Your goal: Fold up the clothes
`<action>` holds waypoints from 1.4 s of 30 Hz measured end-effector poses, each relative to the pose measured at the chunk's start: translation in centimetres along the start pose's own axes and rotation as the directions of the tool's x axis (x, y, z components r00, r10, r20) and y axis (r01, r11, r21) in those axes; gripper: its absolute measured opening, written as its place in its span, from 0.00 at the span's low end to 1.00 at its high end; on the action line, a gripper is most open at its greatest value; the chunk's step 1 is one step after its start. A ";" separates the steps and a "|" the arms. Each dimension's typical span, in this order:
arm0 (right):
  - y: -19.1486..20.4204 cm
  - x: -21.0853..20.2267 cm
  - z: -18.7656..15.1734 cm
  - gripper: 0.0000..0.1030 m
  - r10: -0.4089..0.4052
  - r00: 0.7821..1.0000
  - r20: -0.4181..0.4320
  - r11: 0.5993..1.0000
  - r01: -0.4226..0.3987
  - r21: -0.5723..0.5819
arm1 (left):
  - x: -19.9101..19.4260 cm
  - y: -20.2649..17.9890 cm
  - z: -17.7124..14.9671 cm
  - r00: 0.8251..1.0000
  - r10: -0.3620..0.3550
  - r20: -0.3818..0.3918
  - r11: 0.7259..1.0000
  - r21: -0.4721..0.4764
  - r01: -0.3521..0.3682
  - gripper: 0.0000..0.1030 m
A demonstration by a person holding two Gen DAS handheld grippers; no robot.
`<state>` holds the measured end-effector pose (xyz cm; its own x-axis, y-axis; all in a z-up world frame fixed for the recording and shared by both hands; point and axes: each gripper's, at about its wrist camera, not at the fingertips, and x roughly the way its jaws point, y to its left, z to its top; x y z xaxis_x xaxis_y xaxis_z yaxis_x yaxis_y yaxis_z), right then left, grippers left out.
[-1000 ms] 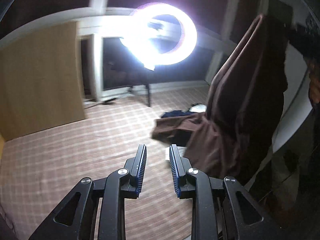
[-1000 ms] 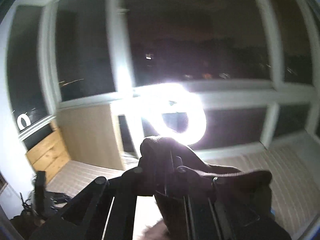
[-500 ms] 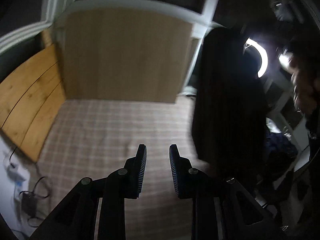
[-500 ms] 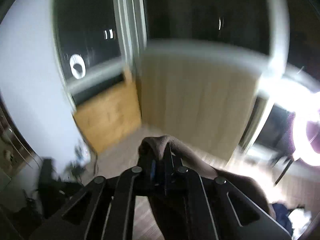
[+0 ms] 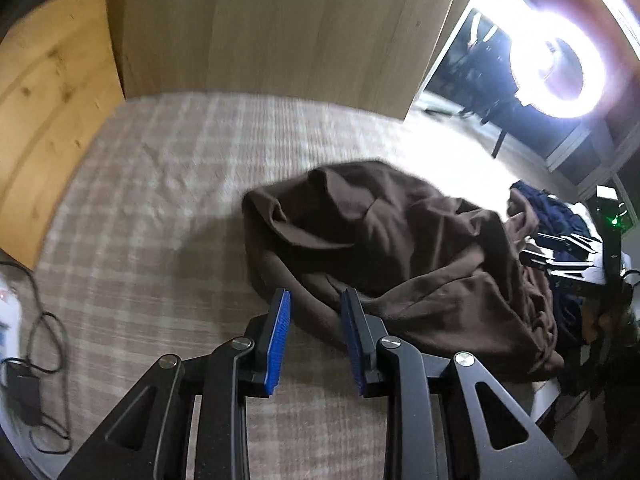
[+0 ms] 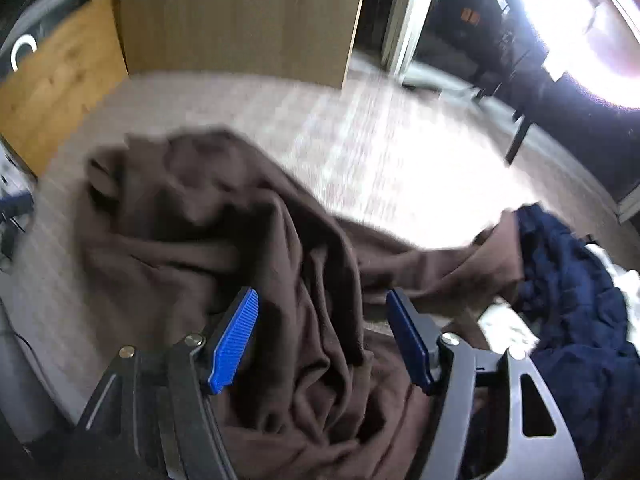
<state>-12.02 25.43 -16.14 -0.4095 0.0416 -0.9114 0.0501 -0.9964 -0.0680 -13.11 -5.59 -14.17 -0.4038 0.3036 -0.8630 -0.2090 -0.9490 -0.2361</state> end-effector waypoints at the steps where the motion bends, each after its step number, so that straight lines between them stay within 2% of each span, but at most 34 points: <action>1: 0.5 1.0 0.7 0.64 0.009 1.000 0.007 1.000 -0.009 -0.013 | 0.9 -0.2 0.1 1.000 0.006 -0.015 1.000 -0.001 -0.006 0.25; 4: 2.3 3.3 3.6 0.64 0.042 0.997 0.069 0.994 -0.034 -0.108 | 1.7 0.4 0.4 0.999 0.036 -0.026 0.999 -0.010 -0.036 0.25; 6: 3.4 4.9 4.6 0.61 0.072 0.996 0.051 0.981 -0.062 -0.184 | 1.8 0.9 0.4 0.998 0.048 -0.031 0.998 -0.032 -0.049 0.25; 7: 4.0 5.8 4.9 0.52 0.087 0.996 0.034 0.972 -0.078 -0.220 | 1.8 1.1 0.4 0.998 0.054 -0.033 0.998 -0.042 -0.056 0.25; 8: 4.5 6.6 5.1 0.13 0.097 0.995 0.008 0.962 -0.091 -0.256 | 1.7 1.4 0.3 0.998 0.059 -0.033 0.997 -0.050 -0.060 0.25; 9: 4.7 6.9 5.1 0.04 0.104 0.994 -0.020 0.952 -0.105 -0.286 | 1.6 1.6 0.2 0.997 0.063 -0.034 0.996 -0.057 -0.065 0.25; 11: 3.5 5.7 4.7 0.04 0.143 0.990 0.002 0.950 -0.136 -0.280 | 1.4 2.0 0.1 0.997 0.070 -0.033 0.995 -0.065 -0.072 0.25; 14: -0.5 2.0 4.2 0.03 0.229 0.971 0.073 0.960 -0.214 -0.179 | 1.8 2.2 0.4 0.997 0.069 -0.031 0.995 -0.077 -0.071 0.25; 16: -3.5 -0.5 3.7 0.03 0.242 0.962 0.128 0.967 -0.229 -0.108 | 2.2 2.0 0.8 0.998 0.059 -0.030 0.995 -0.073 -0.061 0.25; 20: -9.5 -3.7 2.3 0.03 0.161 0.967 0.195 0.982 -0.176 0.062 | 3.2 1.4 1.9 0.999 0.039 -0.038 0.998 -0.057 -0.041 0.25; 22: -12.0 -3.5 1.2 0.04 0.118 0.980 0.162 0.977 -0.144 0.159 | 3.5 0.6 2.3 0.999 0.016 -0.046 1.000 -0.015 -0.017 0.25; 23: -12.4 -2.8 0.6 0.05 0.078 0.990 0.114 0.982 -0.095 0.161 | 4.0 0.0 2.5 0.999 0.009 -0.051 1.000 0.006 -0.008 0.25; 25: -12.6 -1.3 -0.3 0.13 -0.024 0.999 0.048 0.991 0.018 0.135 | 4.8 -1.3 2.9 0.998 -0.005 -0.063 0.999 0.051 0.009 0.27; 27: -12.5 -1.1 -0.8 0.18 -0.072 0.997 0.039 0.990 0.067 0.125 | 5.8 -3.2 3.4 0.998 0.006 -0.061 0.992 0.127 0.002 0.31; 29: -12.4 -1.8 -0.7 0.20 -0.052 0.996 0.068 0.989 0.042 0.143 | 6.8 -4.4 4.2 0.998 0.015 -0.059 0.981 0.196 -0.003 0.31; 31: -11.9 -2.3 -0.2 0.30 -0.017 0.994 0.106 0.991 0.003 0.134 | 7.8 -5.6 5.3 0.998 0.040 -0.040 0.964 0.266 -0.028 0.31; 32: -11.5 -2.0 0.1 0.41 -0.009 0.993 0.118 0.992 -0.006 0.124 | 8.4 -6.1 5.9 0.998 0.053 -0.026 0.953 0.300 -0.043 0.31; 33: -11.1 -2.1 0.4 0.46 -0.002 0.991 0.133 0.994 -0.013 0.108 | 8.9 -6.7 6.4 0.999 0.051 -0.015 0.942 0.332 -0.043 0.32; 35: -10.4 -1.7 1.0 0.47 0.020 0.990 0.142 0.995 -0.034 0.094 | 9.9 -7.9 7.5 0.999 0.046 0.004 0.917 0.396 -0.043 0.32; 36: -10.0 -1.4 1.3 0.47 0.033 0.989 0.143 0.995 -0.047 0.092 | 10.5 -8.6 7.8 1.000 0.025 -0.004 0.903 0.430 -0.021 0.30; 38: -9.2 -0.6 1.9 0.47 0.068 0.988 0.142 0.993 -0.080 0.086 | 11.7 -9.9 8.5 1.000 -0.010 -0.029 0.875 0.483 0.022 0.13; 39: -8.7 -0.2 2.1 0.47 0.098 0.986 0.138 0.991 -0.110 0.081 | 11.8 -9.8 9.3 0.999 -0.027 -0.036 0.886 0.462 0.041 0.06; 42: -6.9 1.2 2.7 0.47 0.143 0.982 0.121 0.988 -0.150 0.048 | 11.8 -9.5 11.8 0.995 -0.081 -0.054 0.913 0.397 0.096 0.06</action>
<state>-15.33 32.14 -15.65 -0.5053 -0.1104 -0.8558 0.0668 -0.9938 0.0888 -26.39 8.05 -16.88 -0.3367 0.3744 -0.8640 -0.5827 -0.8036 -0.1212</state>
